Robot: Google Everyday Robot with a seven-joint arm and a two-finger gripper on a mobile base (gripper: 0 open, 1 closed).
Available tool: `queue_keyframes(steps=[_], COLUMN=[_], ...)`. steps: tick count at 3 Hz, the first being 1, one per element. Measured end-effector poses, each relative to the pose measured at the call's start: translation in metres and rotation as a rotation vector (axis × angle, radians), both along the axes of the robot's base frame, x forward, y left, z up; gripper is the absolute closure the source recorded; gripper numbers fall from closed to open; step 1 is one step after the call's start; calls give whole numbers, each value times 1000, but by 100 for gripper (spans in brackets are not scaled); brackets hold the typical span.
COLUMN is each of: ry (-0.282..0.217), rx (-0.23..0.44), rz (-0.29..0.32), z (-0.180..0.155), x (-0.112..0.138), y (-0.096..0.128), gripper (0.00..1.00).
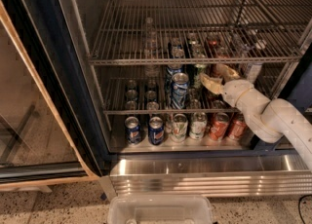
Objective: Pick green can from middle shelf of fridge
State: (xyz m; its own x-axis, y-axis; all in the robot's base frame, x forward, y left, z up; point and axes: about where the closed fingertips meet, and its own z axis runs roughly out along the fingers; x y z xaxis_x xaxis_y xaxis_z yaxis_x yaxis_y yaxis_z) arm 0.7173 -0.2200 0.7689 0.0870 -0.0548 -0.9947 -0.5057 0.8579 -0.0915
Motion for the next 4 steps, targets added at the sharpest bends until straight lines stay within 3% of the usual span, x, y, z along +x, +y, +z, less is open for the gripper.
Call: queue_keyframes(steps=[1,4], ry=[0,0], rx=[0,-1], rz=[0,14], z=[0,-1], x=[0,5], y=[0,7], gripper=[38,48])
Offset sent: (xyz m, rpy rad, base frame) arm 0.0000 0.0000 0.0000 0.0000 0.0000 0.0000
